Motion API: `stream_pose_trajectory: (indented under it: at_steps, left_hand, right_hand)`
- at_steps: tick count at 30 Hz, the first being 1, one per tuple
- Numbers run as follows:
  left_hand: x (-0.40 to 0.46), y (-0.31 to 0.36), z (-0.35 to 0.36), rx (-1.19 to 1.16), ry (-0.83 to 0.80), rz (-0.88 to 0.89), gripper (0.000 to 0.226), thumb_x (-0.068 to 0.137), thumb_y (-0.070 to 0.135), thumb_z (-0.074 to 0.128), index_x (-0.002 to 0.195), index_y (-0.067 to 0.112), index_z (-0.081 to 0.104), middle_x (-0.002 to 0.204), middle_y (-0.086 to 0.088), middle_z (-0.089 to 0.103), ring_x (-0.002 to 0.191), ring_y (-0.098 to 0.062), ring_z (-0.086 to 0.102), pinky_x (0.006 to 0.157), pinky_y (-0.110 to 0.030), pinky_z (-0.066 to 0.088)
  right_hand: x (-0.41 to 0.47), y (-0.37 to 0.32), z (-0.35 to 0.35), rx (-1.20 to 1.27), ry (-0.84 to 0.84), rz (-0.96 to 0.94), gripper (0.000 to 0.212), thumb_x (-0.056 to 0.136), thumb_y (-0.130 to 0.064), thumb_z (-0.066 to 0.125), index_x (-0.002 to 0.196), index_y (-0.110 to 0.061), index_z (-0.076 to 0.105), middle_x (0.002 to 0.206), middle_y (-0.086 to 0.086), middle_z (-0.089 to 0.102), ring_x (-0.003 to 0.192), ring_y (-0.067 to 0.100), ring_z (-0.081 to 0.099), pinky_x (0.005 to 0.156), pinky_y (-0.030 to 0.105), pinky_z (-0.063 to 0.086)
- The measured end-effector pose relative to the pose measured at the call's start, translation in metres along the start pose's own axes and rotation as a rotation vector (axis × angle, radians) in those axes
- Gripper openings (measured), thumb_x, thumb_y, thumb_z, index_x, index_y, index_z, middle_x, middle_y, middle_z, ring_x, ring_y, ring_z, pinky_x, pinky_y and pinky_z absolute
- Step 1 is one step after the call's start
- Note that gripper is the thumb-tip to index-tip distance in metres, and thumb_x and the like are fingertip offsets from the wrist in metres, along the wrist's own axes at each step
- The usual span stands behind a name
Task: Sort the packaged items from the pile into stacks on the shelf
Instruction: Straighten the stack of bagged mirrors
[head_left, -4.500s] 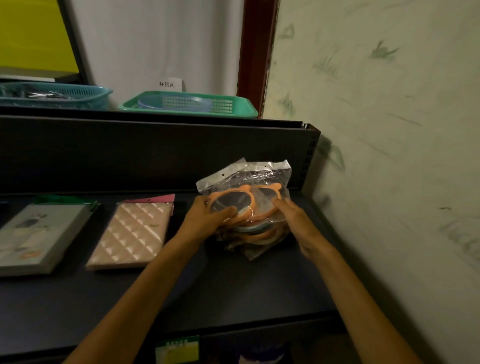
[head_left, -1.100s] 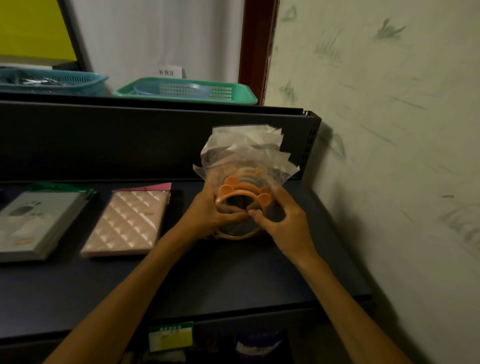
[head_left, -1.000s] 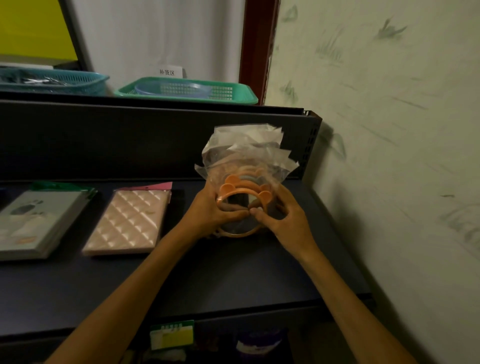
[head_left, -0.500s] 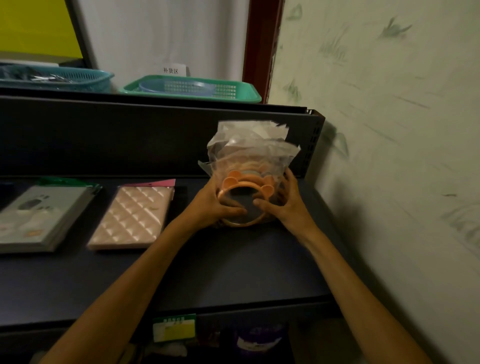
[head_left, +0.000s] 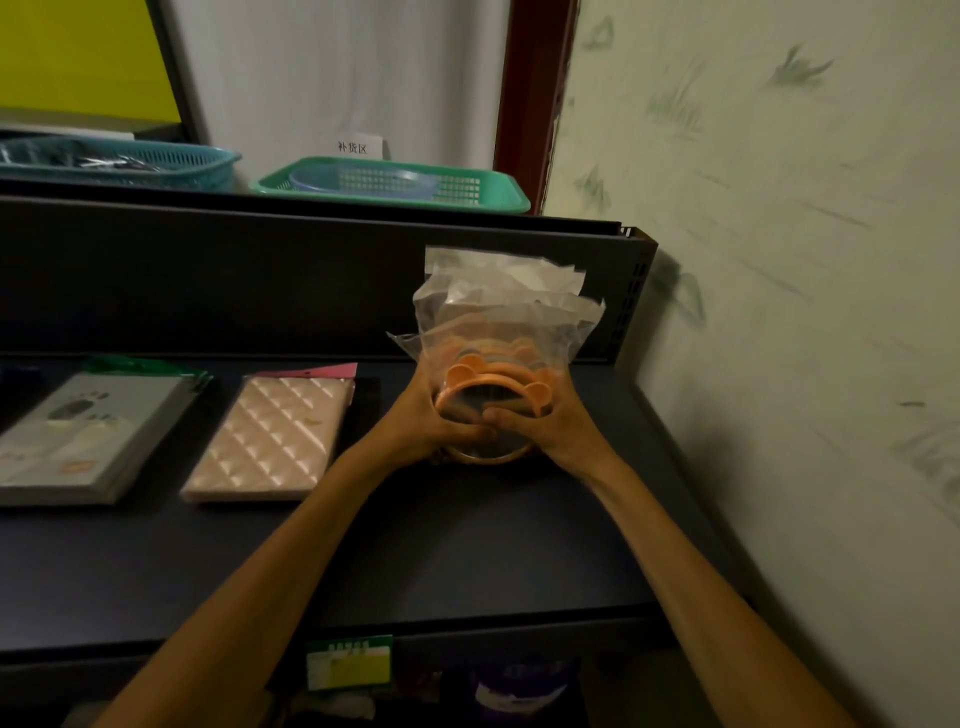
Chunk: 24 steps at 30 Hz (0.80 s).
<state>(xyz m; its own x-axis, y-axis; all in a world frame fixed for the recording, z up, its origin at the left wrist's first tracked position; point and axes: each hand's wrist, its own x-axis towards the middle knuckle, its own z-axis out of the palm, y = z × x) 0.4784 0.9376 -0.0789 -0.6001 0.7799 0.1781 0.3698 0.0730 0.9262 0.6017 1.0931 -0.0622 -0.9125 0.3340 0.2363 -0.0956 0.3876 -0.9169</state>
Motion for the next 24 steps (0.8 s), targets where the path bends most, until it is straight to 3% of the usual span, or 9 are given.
stream_pose_trajectory:
  at_steps: [2, 6, 10, 13, 17, 20, 24]
  left_hand:
    - [-0.001, 0.002, 0.001, -0.022, -0.024, -0.003, 0.106, 0.054, 0.029, 0.086, 0.142, 0.025, 0.027, 0.135, 0.003, 0.047, 0.123, -0.009, 0.051, 0.103, -0.036, 0.045]
    - [-0.001, 0.004, 0.001, -0.036, -0.038, -0.010, 0.107, 0.053, 0.031, 0.086, 0.141, 0.028, 0.026, 0.134, 0.004, 0.049, 0.121, -0.008, 0.052, 0.102, -0.032, 0.045]
    - [-0.003, 0.002, 0.000, -0.035, -0.019, -0.036, 0.114, 0.048, 0.035, 0.088, 0.142, 0.035, 0.024, 0.134, 0.003, 0.048, 0.118, -0.016, 0.055, 0.099, -0.040, 0.048]
    - [-0.005, -0.001, 0.003, -0.020, 0.021, -0.064, 0.112, 0.049, 0.035, 0.090, 0.138, 0.044, 0.024, 0.127, 0.005, 0.053, 0.106, -0.021, 0.064, 0.089, -0.044, 0.054]
    - [-0.013, 0.003, 0.011, 0.033, 0.080, 0.008, 0.097, 0.063, 0.024, 0.086, 0.133, 0.043, 0.022, 0.117, 0.026, 0.044, 0.103, 0.014, 0.050, 0.085, -0.011, 0.041]
    - [-0.014, 0.005, 0.015, 0.049, 0.071, 0.054, 0.103, 0.062, 0.031, 0.087, 0.141, 0.036, 0.020, 0.134, 0.015, 0.039, 0.120, 0.004, 0.042, 0.096, -0.017, 0.037]
    - [-0.011, 0.006, 0.013, 0.032, 0.051, 0.040, 0.104, 0.061, 0.025, 0.088, 0.142, 0.030, 0.023, 0.136, 0.009, 0.044, 0.123, -0.001, 0.047, 0.104, -0.031, 0.042]
  right_hand:
    - [-0.001, -0.002, 0.000, -0.031, -0.031, -0.001, 0.083, 0.066, -0.035, 0.086, 0.133, -0.012, 0.044, 0.131, 0.004, 0.056, 0.122, 0.017, 0.054, 0.100, 0.047, 0.047]
    - [-0.003, -0.005, 0.000, -0.021, -0.074, -0.023, 0.072, 0.072, -0.021, 0.082, 0.133, -0.008, 0.046, 0.132, 0.005, 0.055, 0.121, 0.020, 0.055, 0.098, 0.049, 0.048]
    - [-0.009, 0.002, -0.008, 0.001, -0.099, 0.069, 0.090, 0.069, -0.023, 0.083, 0.142, -0.020, 0.031, 0.129, 0.004, 0.057, 0.111, 0.020, 0.063, 0.095, 0.046, 0.051]
    - [-0.014, 0.014, -0.013, -0.023, -0.118, 0.083, 0.086, 0.076, -0.019, 0.077, 0.144, -0.026, 0.024, 0.112, 0.004, 0.065, 0.103, 0.014, 0.065, 0.088, 0.034, 0.054]
    - [-0.017, 0.020, -0.007, -0.039, -0.080, 0.103, 0.080, 0.078, -0.023, 0.075, 0.142, -0.027, 0.027, 0.124, -0.007, 0.056, 0.112, 0.001, 0.054, 0.092, 0.019, 0.047]
    - [-0.016, 0.018, 0.000, -0.014, -0.069, 0.095, 0.067, 0.078, -0.021, 0.075, 0.135, -0.012, 0.041, 0.127, -0.016, 0.049, 0.112, -0.012, 0.049, 0.094, 0.011, 0.044]
    - [-0.011, 0.014, 0.013, -0.008, 0.020, 0.032, 0.066, 0.072, -0.035, 0.077, 0.120, 0.004, 0.053, 0.130, 0.001, 0.053, 0.122, 0.007, 0.051, 0.096, 0.013, 0.042]
